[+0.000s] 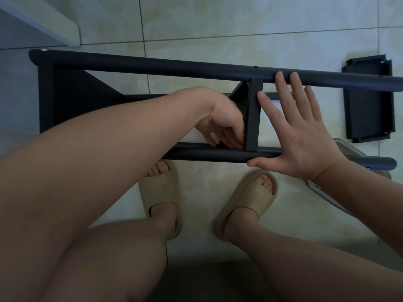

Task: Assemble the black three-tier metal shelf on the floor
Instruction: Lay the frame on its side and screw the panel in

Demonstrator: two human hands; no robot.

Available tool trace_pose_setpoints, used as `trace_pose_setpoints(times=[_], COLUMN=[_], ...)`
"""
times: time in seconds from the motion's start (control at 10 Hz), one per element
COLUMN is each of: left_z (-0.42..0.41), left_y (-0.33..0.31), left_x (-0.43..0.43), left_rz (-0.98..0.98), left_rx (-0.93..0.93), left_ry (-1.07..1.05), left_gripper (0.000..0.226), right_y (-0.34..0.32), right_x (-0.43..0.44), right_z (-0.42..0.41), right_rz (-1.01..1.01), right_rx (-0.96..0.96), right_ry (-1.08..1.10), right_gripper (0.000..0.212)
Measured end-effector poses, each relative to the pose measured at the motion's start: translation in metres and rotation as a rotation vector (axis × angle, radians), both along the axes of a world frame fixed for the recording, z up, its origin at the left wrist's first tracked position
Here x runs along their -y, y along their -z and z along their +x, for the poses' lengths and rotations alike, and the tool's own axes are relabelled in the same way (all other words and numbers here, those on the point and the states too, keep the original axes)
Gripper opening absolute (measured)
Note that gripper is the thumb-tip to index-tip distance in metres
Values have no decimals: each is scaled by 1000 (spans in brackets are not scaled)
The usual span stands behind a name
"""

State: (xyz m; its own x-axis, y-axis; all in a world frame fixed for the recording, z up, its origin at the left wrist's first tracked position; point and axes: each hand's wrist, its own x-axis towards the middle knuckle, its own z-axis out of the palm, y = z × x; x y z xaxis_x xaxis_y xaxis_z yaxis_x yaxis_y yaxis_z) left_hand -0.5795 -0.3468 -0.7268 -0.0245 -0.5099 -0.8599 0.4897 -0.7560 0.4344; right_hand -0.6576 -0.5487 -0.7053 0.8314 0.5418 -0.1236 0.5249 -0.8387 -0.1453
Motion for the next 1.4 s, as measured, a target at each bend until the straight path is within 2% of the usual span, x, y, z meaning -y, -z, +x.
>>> trace_pose_setpoints(times=[0.3, 0.7, 1.0, 1.1, 1.3, 1.4], left_z=[1, -16, -29, -20, 4, 4], left_y=[6, 13, 21, 16, 2, -1], left_x=[-9, -10, -14, -16, -13, -6], left_rz=[-111, -258, -303, -267, -94, -93], left_rx=[-46, -12, -4, -2, 120, 130], left_ry=[-7, -186, -359, -244, 93, 103], left_gripper=[28, 18, 22, 15, 22, 17], right_y=[1, 0, -1, -1, -2, -2], right_x=[0, 0, -1, 0, -1, 0], right_z=[1, 0, 0, 1, 1, 2], right_rz=[3, -1, -4, -8, -14, -7], right_rx=[5, -5, -11, -14, -20, -19], right_ry=[-6, -2, 3, 1, -4, -2], right_gripper=[116, 116, 117, 117, 117, 117])
